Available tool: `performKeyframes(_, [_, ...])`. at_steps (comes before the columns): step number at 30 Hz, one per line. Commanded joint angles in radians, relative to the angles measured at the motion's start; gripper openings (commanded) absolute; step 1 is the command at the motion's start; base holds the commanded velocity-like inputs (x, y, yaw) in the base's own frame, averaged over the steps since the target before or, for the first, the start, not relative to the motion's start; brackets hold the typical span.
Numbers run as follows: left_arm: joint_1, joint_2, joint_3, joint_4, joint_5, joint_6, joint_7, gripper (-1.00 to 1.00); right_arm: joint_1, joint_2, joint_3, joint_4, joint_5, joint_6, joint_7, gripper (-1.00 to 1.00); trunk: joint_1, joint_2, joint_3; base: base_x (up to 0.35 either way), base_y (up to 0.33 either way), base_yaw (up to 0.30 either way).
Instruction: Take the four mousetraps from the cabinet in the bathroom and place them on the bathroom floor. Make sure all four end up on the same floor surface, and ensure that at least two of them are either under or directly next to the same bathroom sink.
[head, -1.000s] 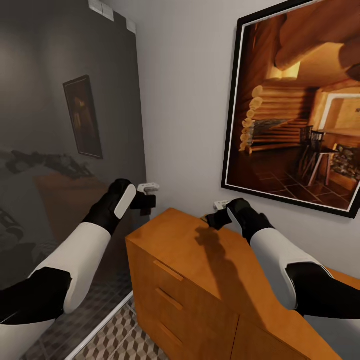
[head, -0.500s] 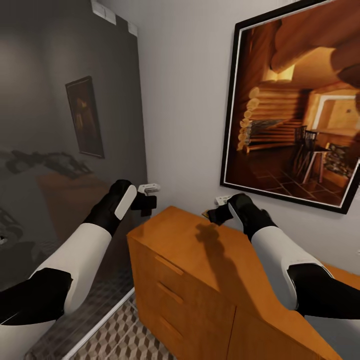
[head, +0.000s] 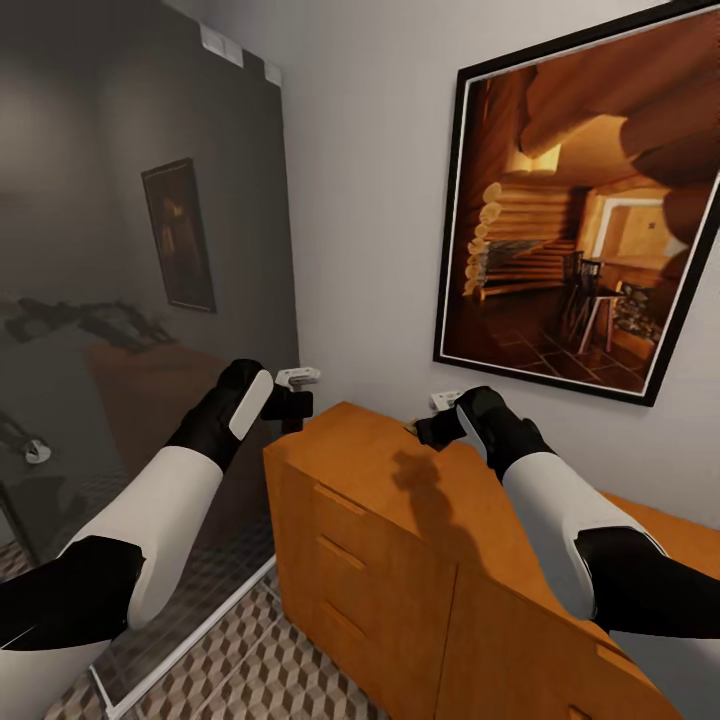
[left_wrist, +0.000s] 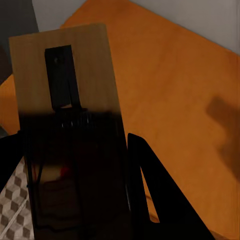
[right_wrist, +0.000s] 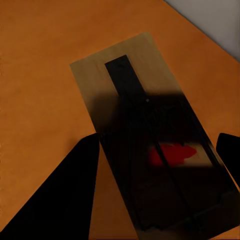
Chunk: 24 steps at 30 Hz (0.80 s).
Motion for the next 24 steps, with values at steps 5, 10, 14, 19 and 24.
performKeyframes(5, [-0.001,0.0,-0.003,-0.001,0.008,0.002,0.008,-1.0,-0.001,0.0,0.002,-0.001,0.01,0.003,0.006,-1.0,0.0,-0.001,-0.001,-0.016,0.0,0.0])
performKeyframes(10, [-0.001,0.0,-0.003,-0.001,0.008,0.002,0.008,-1.0,-0.001,-0.003,0.001,0.0,0.008,0.005,0.006,-1.0,0.0,-0.001,-0.001,-0.003,0.0,0.0])
performKeyframes(14, [-0.001,0.0,-0.003,-0.001,0.008,0.001,0.008,-1.0,-0.001,-0.02,0.001,0.001,0.007,0.006,0.006,-1.0,0.0,-0.001,-0.001,0.0,0.0,0.0])
performKeyframes(19, [-0.001,0.0,-0.003,-0.001,0.008,0.001,0.008,-1.0,-0.001,-0.024,0.002,0.001,0.006,0.006,0.006,-1.0,0.0,-0.001,-0.001,0.0,0.0,0.0])
performKeyframes(24, [-0.001,0.0,-0.003,-0.001,0.008,0.001,0.008,-1.0,-0.001,-0.025,0.002,0.002,0.007,0.006,0.006,-1.0,0.0,-0.001,-0.001,0.0,0.0,0.0])
